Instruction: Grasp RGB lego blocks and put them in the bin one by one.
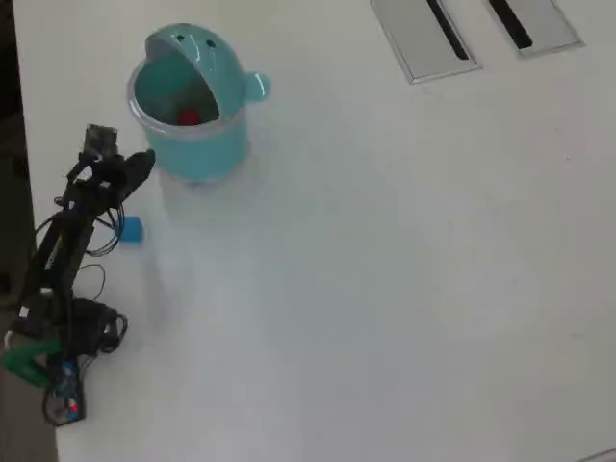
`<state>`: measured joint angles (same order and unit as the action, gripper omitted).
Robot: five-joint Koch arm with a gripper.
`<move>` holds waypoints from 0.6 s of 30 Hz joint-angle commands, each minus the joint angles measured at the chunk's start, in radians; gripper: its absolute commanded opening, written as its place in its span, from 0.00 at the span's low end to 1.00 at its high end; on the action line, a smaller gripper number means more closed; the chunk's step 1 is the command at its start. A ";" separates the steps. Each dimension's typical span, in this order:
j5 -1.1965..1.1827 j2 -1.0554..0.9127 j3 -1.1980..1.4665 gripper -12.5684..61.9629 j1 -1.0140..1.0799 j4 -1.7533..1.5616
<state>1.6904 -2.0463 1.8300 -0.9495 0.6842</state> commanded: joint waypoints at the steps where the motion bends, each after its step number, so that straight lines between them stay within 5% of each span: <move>1: 0.003 -0.041 -0.011 0.59 -0.021 0.006; 18: 0.049 -0.114 0.422 0.59 -0.130 0.026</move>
<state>1.7227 -2.1384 2.2810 -1.0707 0.7164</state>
